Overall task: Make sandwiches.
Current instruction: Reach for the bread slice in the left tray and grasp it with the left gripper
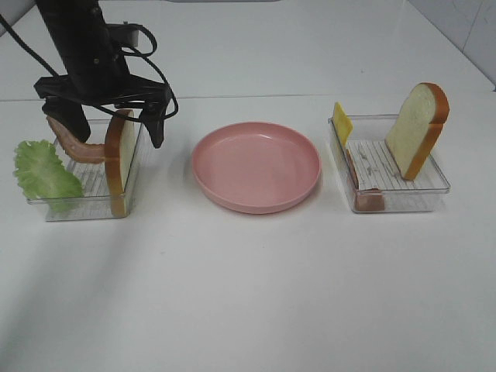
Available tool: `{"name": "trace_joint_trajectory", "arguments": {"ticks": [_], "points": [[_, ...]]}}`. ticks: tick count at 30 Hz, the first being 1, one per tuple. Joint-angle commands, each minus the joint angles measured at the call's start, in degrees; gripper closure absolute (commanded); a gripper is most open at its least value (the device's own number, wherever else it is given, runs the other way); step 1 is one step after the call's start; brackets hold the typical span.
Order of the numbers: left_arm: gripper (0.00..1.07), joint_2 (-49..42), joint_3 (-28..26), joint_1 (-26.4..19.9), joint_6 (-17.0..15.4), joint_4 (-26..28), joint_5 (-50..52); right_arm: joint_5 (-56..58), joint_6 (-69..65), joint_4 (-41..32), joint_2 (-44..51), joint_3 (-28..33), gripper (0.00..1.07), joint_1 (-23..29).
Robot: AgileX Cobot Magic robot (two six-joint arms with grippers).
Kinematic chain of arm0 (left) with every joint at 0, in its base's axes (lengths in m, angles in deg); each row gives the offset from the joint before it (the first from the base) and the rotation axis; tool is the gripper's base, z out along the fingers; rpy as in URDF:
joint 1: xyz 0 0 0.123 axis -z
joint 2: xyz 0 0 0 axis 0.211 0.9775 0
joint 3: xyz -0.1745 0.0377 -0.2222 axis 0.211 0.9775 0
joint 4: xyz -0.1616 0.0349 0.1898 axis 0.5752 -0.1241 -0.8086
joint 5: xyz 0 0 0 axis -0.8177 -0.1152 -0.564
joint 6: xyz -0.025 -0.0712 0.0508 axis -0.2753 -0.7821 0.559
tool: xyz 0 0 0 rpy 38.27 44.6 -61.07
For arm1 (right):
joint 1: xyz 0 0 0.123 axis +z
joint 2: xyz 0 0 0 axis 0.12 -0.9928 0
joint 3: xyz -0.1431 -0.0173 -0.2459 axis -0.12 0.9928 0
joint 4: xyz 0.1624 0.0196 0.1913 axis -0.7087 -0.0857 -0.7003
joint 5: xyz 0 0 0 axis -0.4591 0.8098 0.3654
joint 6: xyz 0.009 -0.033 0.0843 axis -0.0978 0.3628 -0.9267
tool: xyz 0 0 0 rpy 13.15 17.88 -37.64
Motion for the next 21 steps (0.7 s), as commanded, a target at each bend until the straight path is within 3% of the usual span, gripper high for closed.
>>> {"name": "trace_joint_trajectory", "arguments": {"ticks": [1, 10, 12, 13, 15, 16, 17, 18, 19, 20, 21], "points": [[0.04, 1.3, -0.3, 0.3, 0.6, -0.3, 1.4, -0.3, 0.1, 0.3, 1.2, 0.2, 0.15, -0.2], [0.06, 2.4, -0.3, 0.2, 2.7, 0.0, 0.6, -0.3, 0.1, 0.3, 1.2, 0.2, 0.15, -0.2], [0.16, 2.4, -0.3, 0.2, 2.9, 0.0, 0.5, -0.3, 0.1, 0.3, 1.2, 0.2, 0.15, -0.2], [0.16, 2.4, -0.3, 0.2, 2.9, 0.0, 0.5, -0.3, 0.1, 0.3, 1.2, 0.2, 0.15, -0.2], [0.47, 2.4, -0.3, 0.2, 2.2, -0.5, 0.6, -0.3, 0.1, 0.3, 1.2, 0.2, 0.15, -0.2], [0.47, 2.4, -0.3, 0.2, 2.2, -0.5, 0.6, -0.3, 0.1, 0.3, 1.2, 0.2, 0.15, -0.2], [0.76, 2.4, -0.3, 0.2, 1.9, -0.5, 0.6, -0.3, 0.1, 0.3, 1.2, 0.2, 0.15, -0.2], [0.76, 2.4, -0.3, 0.2, 1.9, -0.5, 0.6, -0.3, 0.1, 0.3, 1.2, 0.2, 0.15, -0.2], [0.98, 2.4, -0.3, 0.2, 1.5, -0.5, 0.6, -0.3, 0.1, 0.3, 1.2, 0.2, 0.15, -0.2], [1.06, 2.4, -0.3, 0.2, 1.5, -0.5, 0.8, -0.3, 0.1, 0.3, 1.2, 0.2, 0.15, -0.2], [1.06, 2.4, -0.3, 0.2, 1.5, -0.5, 0.8, -0.3, 0.1, 0.3, 1.2, 0.2, 0.15, -0.2]]}}
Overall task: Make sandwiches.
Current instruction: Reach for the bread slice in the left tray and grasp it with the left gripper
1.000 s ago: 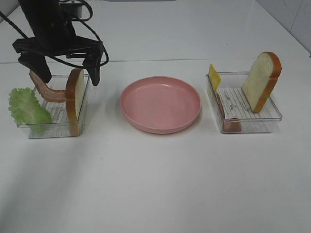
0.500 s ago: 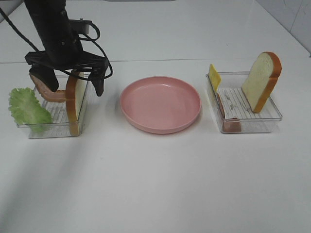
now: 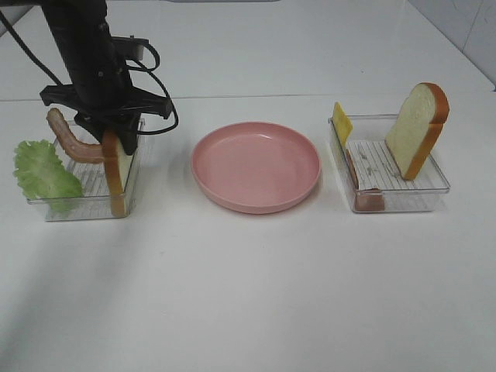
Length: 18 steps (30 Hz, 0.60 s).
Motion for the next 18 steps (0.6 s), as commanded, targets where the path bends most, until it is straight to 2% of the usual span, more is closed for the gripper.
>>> {"name": "trace_joint_trajectory", "arguments": {"ticks": [1, 18], "points": [[1.07, 0.1, -0.2, 0.2, -0.5, 0.8, 0.4, -0.3, 0.1, 0.3, 1.2, 0.2, 0.15, -0.2], [1.07, -1.3, -0.2, 0.2, -0.7, -0.5, -2.8, -0.3, 0.1, 0.3, 1.2, 0.2, 0.15, -0.2]]}}
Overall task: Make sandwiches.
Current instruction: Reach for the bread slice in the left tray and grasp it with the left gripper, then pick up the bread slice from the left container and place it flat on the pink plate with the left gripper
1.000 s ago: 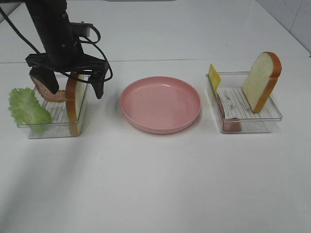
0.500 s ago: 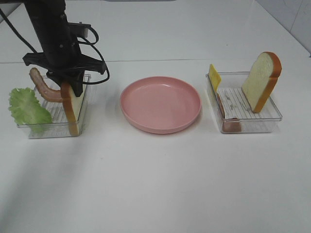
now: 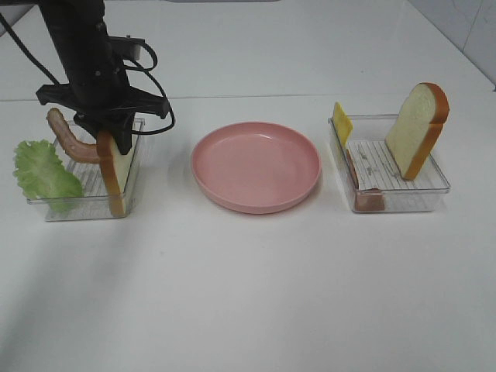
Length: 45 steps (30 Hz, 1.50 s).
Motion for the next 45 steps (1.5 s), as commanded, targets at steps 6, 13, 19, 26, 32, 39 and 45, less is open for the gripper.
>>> {"name": "trace_joint_trajectory", "arguments": {"ticks": [6, 13, 19, 26, 32, 39, 45], "points": [[1.07, -5.0, -0.2, 0.3, -1.9, -3.4, -5.2, -0.3, 0.1, 0.3, 1.2, 0.2, 0.15, -0.2], [1.07, -11.3, -0.2, -0.2, -2.2, -3.3, -5.5, -0.3, 0.1, 0.3, 1.2, 0.2, 0.15, -0.2], [1.07, -13.9, -0.2, -0.3, 2.3, 9.3, -2.3, -0.3, 0.1, 0.3, 1.2, 0.2, 0.15, -0.2], [1.07, -10.4, -0.2, -0.3, 11.1, 26.5, 6.5, -0.3, 0.1, 0.3, 1.2, 0.2, 0.15, -0.2], [1.07, -3.0, -0.2, -0.1, 23.1, 47.8, 13.8, -0.3, 0.1, 0.3, 1.2, 0.2, 0.15, -0.2], [1.07, 2.7, -0.2, -0.1, 30.9, 59.8, 16.2, -0.3, 0.1, 0.3, 1.2, 0.2, 0.15, -0.2], [1.07, 6.9, -1.8, 1.3, 31.7, 62.1, 18.2, -0.3, 0.1, 0.3, 1.2, 0.2, 0.15, -0.2]]}}
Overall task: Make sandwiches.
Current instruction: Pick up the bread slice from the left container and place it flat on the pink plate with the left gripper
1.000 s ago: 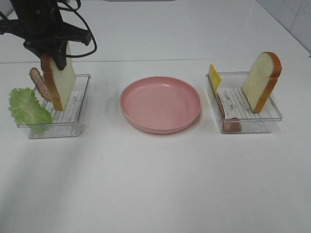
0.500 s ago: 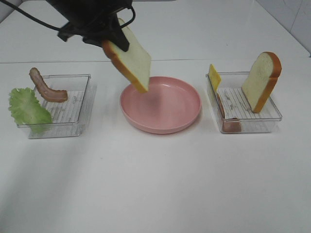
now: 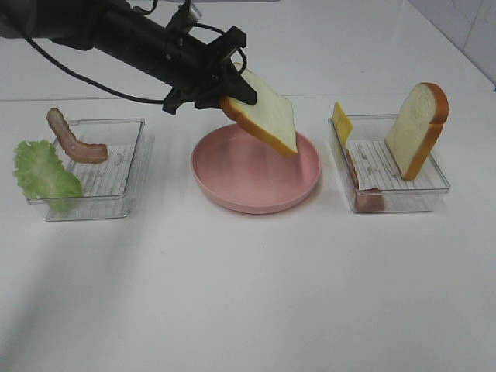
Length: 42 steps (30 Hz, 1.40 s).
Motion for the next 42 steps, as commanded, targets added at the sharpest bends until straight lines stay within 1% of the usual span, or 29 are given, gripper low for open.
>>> {"name": "trace_joint_trajectory", "arguments": {"ticks": [1, 2, 3, 5, 6, 7, 8, 9, 10, 11, 12, 13, 14, 21, 23, 28, 36, 37, 38, 39, 40, 41, 42], "points": [[1.07, 2.1, -2.1, 1.1, 0.1, 1.5, 0.3, -0.3, 0.1, 0.3, 1.2, 0.2, 0.15, -0.2], [1.07, 2.1, -2.1, 1.1, 0.1, 1.5, 0.3, -0.3, 0.1, 0.3, 1.2, 0.2, 0.15, -0.2], [1.07, 3.6, -3.8, 1.6, -0.6, 1.5, 0.2, -0.3, 0.1, 0.3, 1.2, 0.2, 0.15, -0.2], [1.07, 4.0, -4.4, 1.7, -1.3, 1.2, 0.2, -0.3, 0.1, 0.3, 1.2, 0.2, 0.15, -0.2], [1.07, 5.0, -5.6, 1.9, -2.9, -0.3, 0.6, -0.3, 0.1, 0.3, 1.2, 0.2, 0.15, -0.2], [1.07, 5.8, -6.9, 2.1, -5.3, -2.5, 0.5, -0.3, 0.1, 0.3, 1.2, 0.2, 0.15, -0.2], [1.07, 5.8, -6.9, 2.1, -5.3, -2.5, 0.5, -0.3, 0.1, 0.3, 1.2, 0.2, 0.15, -0.2], [1.07, 6.2, -7.3, 2.3, -6.7, -4.3, -0.1, -0.3, 0.1, 0.3, 1.2, 0.2, 0.15, -0.2], [1.07, 6.2, -7.3, 2.3, -6.7, -4.3, -0.1, -0.3, 0.1, 0.3, 1.2, 0.2, 0.15, -0.2], [1.07, 6.9, -8.1, 2.6, -8.9, -7.1, -0.6, -0.3, 0.1, 0.3, 1.2, 0.2, 0.15, -0.2], [1.07, 7.0, -8.2, 2.9, -9.7, -8.3, -0.5, -0.3, 0.1, 0.3, 1.2, 0.2, 0.15, -0.2], [1.07, 7.0, -8.2, 2.9, -9.7, -8.3, -0.5, -0.3, 0.1, 0.3, 1.2, 0.2, 0.15, -0.2], [1.07, 7.2, -8.2, 3.2, -10.0, -9.4, 0.3, -0.3, 0.1, 0.3, 1.2, 0.2, 0.15, -0.2], [1.07, 7.4, -8.2, 4.0, -10.0, -9.2, 2.6, -0.3, 0.1, 0.3, 1.2, 0.2, 0.15, -0.2], [1.07, 9.0, -8.4, 4.1, -10.5, -9.2, 3.0, -0.3, 0.1, 0.3, 1.2, 0.2, 0.15, -0.2], [1.07, 10.8, -8.9, 4.3, -10.9, -9.3, 2.6, -0.3, 0.1, 0.3, 1.2, 0.2, 0.15, -0.2], [1.07, 10.9, -9.0, 4.5, -10.9, -9.3, 2.0, -0.3, 0.1, 0.3, 1.2, 0.2, 0.15, -0.2], [1.05, 10.9, -9.0, 4.5, -11.0, -9.4, 1.7, -0.3, 0.1, 0.3, 1.2, 0.2, 0.15, -0.2], [0.95, 10.9, -9.2, 4.5, -11.2, -9.7, 0.9, -0.3, 0.1, 0.3, 1.2, 0.2, 0.15, -0.2], [0.95, 10.9, -9.2, 4.5, -11.2, -9.7, 0.9, -0.3, 0.1, 0.3, 1.2, 0.2, 0.15, -0.2], [0.87, 10.9, -9.4, 4.5, -11.6, -10.2, 0.6, -0.3, 0.1, 0.3, 1.2, 0.2, 0.15, -0.2], [0.67, 10.9, -10.1, 4.5, -12.6, -12.0, -0.2, -0.3, 0.1, 0.3, 1.2, 0.2, 0.15, -0.2], [0.67, 10.9, -10.1, 4.5, -12.6, -12.0, -0.2, -0.3, 0.1, 0.3, 1.2, 0.2, 0.15, -0.2]]}}
